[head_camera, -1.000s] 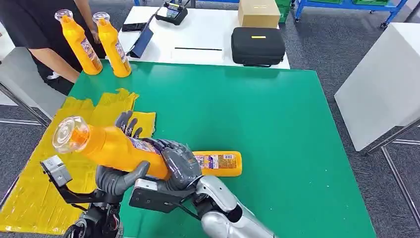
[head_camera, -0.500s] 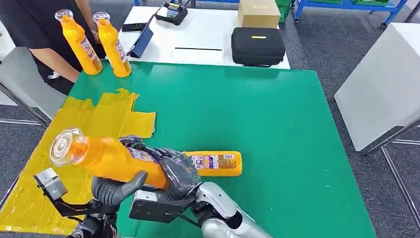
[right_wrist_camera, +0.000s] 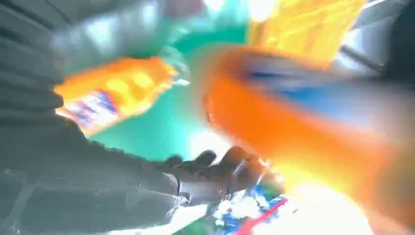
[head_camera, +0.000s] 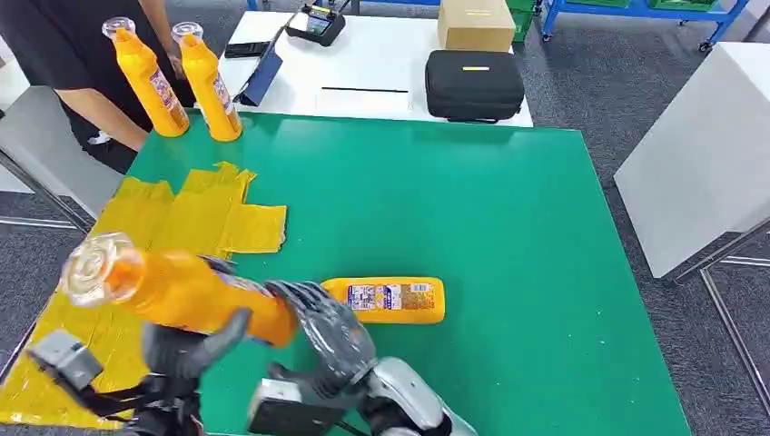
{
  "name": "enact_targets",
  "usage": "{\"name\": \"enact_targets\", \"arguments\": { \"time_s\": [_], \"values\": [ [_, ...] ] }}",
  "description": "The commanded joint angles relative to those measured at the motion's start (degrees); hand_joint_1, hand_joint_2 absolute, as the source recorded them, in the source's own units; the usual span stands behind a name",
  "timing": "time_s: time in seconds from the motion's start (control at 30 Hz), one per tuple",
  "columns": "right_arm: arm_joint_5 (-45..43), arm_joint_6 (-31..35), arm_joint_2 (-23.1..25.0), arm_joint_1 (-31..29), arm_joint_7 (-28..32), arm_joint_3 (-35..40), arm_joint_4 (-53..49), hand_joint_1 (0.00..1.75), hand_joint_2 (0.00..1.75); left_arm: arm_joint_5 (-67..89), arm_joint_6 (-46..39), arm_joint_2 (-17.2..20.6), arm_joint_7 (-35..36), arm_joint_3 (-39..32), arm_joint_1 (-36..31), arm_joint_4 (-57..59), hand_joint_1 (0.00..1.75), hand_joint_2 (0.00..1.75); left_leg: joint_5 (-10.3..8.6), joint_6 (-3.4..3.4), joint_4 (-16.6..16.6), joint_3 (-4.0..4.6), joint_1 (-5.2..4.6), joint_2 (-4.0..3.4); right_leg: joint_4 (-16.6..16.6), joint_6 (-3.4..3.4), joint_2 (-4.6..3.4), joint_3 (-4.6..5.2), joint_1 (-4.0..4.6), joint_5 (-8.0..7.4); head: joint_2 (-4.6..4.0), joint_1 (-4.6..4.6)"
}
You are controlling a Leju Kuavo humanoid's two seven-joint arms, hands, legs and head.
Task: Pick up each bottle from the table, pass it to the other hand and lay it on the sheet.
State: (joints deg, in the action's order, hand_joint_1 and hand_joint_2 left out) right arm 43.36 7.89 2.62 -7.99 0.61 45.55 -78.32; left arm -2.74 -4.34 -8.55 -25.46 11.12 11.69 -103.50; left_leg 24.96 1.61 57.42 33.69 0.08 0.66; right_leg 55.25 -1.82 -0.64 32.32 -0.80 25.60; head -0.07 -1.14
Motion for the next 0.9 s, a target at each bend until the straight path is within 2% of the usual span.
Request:
{"name": "enact_targets", "arguments": {
  "time_s": [0.03,0.1,0.13,0.2,0.43,0.57,0.63,0.67,0.77,0.9],
  "values": [
    [0.7,5.7,-4.7,10.6,2.5,-9.6,-14.0,0.00,0.00,14.1,-11.1,0.4,-0.9,-8.8,2.3,-5.0,1.75,1.75,0.13,-0.12,0.0,-0.13,0.02,-0.03,0.0,0.08,0.08,-0.13,0.03,0.10,0.00,0.00],
    [1.4,7.4,-5.3,13.3,3.5,-11.9,-18.0,0.00,0.00,19.3,-14.7,1.4,-1.5,-10.9,3.7,-4.0,1.75,1.75,0.12,-0.13,0.0,-0.18,-0.02,0.06,0.0,0.08,0.17,-0.18,0.00,0.12,0.00,0.04],
    [1.5,8.4,-3.2,15.4,3.7,-13.7,-20.4,0.00,0.00,22.5,-16.9,2.1,-2.1,-11.5,4.1,-3.2,1.75,1.75,0.09,-0.12,0.0,-0.13,-0.01,0.04,0.0,0.07,0.12,-0.11,0.00,0.09,0.00,-0.02],
    [3.7,7.7,-2.9,16.9,2.0,-13.0,-23.8,0.00,0.00,23.3,-18.0,2.5,-2.7,-12.0,4.4,-2.3,1.75,1.75,0.10,-0.14,0.0,-0.14,-0.02,-0.01,0.0,0.09,0.08,-0.09,-0.01,0.10,0.00,0.00],
    [3.8,7.7,-2.6,16.5,1.9,-12.8,-23.0,0.00,0.00,23.5,-18.2,2.1,-2.7,-11.5,4.1,-2.4,1.75,1.75,0.10,-0.16,0.0,-0.17,0.00,-0.03,0.0,0.09,0.07,-0.11,0.01,0.06,0.00,-0.02],
    [2.4,8.7,-3.8,14.8,2.4,-15.5,-23.9,0.00,0.00,38.6,-28.4,6.2,0.1,-8.5,1.1,2.9,1.75,1.75,0.08,-0.17,-0.1,-0.23,-0.01,0.00,0.0,0.11,0.11,-0.16,0.00,0.05,0.00,0.00],
    [1.8,8.8,-5.2,15.2,2.3,-16.1,-24.6,0.00,0.00,53.2,-34.4,7.5,4.8,-7.3,-1.2,8.2,1.75,1.75,0.04,-0.18,-0.1,-0.30,-0.04,0.09,-0.1,0.11,0.21,-0.24,-0.03,0.06,0.00,-0.02],
    [1.5,8.9,-5.7,15.6,2.3,-16.1,-25.0,0.00,0.00,63.2,-35.7,8.3,10.2,-6.3,-2.6,11.8,1.75,1.75,0.01,-0.15,-0.2,-0.27,-0.04,0.15,-0.1,0.08,0.25,-0.22,-0.03,0.04,0.00,0.00],
    [1.2,8.9,-6.7,16.4,1.8,-15.2,-25.3,0.00,0.00,69.3,-35.7,11.7,15.9,-2.3,-5.5,21.2,1.75,1.75,-0.04,-0.13,-0.2,-0.36,-0.07,0.25,-0.2,0.07,0.33,-0.31,-0.06,0.03,0.00,0.00],
    [0.5,8.0,-7.2,15.7,1.5,-13.9,-24.6,0.00,0.00,83.2,-35.7,12.5,22.0,-1.5,-6.7,29.0,1.75,1.75,0.02,-0.14,-0.2,-0.36,-0.02,0.02,-0.1,0.09,0.11,-0.29,0.00,0.01,0.00,0.00]
  ]
}}
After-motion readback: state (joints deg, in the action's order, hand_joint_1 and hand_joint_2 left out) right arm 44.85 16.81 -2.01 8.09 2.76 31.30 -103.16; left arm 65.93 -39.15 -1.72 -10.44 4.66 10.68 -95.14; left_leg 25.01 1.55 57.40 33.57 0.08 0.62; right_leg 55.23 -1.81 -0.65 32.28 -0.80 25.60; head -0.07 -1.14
